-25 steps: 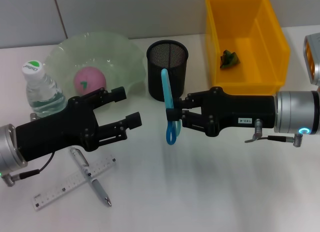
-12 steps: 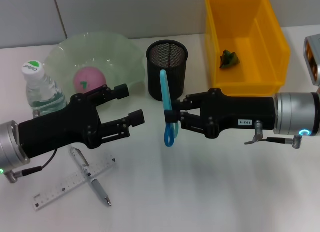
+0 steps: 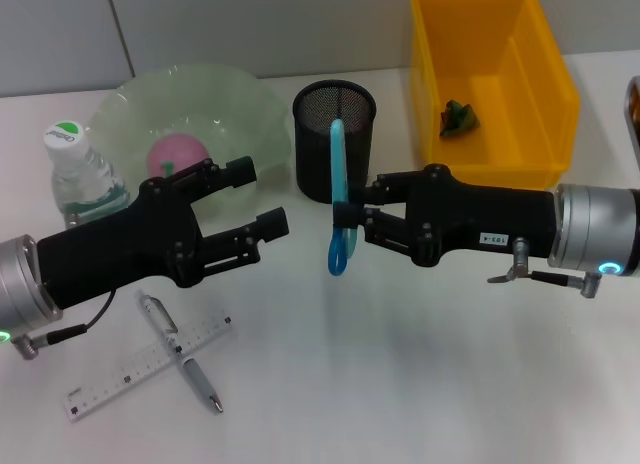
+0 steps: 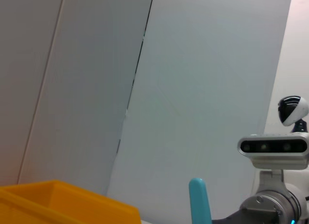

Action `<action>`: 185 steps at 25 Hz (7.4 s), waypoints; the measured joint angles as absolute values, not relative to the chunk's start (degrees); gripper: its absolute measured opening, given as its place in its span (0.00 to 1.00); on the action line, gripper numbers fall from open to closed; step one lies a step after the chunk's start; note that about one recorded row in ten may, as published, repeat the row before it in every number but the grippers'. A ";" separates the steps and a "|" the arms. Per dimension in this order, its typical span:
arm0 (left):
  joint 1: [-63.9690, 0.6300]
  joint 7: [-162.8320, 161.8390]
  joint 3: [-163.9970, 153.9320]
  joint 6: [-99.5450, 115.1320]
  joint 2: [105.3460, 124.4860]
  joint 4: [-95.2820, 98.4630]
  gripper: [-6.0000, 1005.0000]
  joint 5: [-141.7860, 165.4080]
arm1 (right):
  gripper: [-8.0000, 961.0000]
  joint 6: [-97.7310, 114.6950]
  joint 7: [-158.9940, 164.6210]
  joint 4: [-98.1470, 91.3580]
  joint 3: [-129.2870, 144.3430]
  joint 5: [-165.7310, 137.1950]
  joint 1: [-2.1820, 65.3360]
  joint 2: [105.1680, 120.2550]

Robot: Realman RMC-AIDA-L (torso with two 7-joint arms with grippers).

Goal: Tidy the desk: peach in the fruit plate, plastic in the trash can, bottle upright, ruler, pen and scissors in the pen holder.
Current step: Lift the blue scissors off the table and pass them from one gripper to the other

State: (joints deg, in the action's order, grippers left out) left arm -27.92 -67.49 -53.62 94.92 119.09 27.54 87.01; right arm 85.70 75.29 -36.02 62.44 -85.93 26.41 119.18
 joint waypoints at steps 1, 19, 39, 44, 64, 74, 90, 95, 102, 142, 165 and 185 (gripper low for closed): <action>-27.72 -67.10 -53.61 94.76 119.09 27.46 0.79 86.41 | 0.27 85.69 74.52 -35.12 62.41 -85.26 26.41 119.18; -27.31 -66.79 -53.61 94.99 119.00 26.63 0.79 85.67 | 0.27 85.51 72.71 -31.57 61.80 -82.90 26.51 119.18; -27.06 -66.15 -53.61 95.10 118.93 26.10 0.79 85.60 | 0.28 82.57 67.23 -34.80 61.58 -81.36 26.62 119.24; -27.06 -65.46 -53.44 94.92 118.91 26.10 0.79 85.60 | 0.28 82.52 63.93 -40.86 58.99 -81.35 25.78 119.20; -25.51 -59.15 -53.07 94.73 118.79 26.28 0.79 85.56 | 0.29 65.38 26.74 -58.64 54.86 -77.77 25.89 119.60; -24.76 -55.74 -52.94 92.67 118.68 26.08 0.79 84.74 | 0.29 59.50 -8.23 -56.80 62.11 -64.76 24.94 119.79; -23.93 -49.13 -53.29 91.68 119.01 24.16 0.79 84.65 | 0.29 57.45 -73.36 -35.26 70.77 -49.35 29.32 119.52; -23.90 -46.22 -53.53 91.67 119.09 22.32 0.79 82.74 | 0.29 57.54 -78.54 -34.74 71.54 -49.56 29.73 119.59; -24.55 -45.96 -53.59 91.70 119.10 20.83 0.79 81.90 | 0.30 61.85 -54.73 -32.25 71.54 -41.77 30.32 119.63; -29.11 -46.21 -57.25 94.66 119.14 13.93 0.78 74.92 | 0.31 82.70 43.94 -18.13 84.68 -50.74 24.23 119.77; -34.66 -36.31 -56.59 91.50 119.18 4.58 0.78 68.96 | 0.31 68.85 31.11 -23.71 115.33 -14.41 25.06 119.97; -34.81 -34.52 -55.57 90.66 119.18 3.48 0.78 67.35 | 0.32 59.14 14.29 -31.45 133.14 10.15 24.08 119.97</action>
State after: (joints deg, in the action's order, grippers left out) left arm -34.81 -34.52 -55.57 90.66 119.18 3.48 67.35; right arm 59.14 14.29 -31.45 133.14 10.15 24.08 119.97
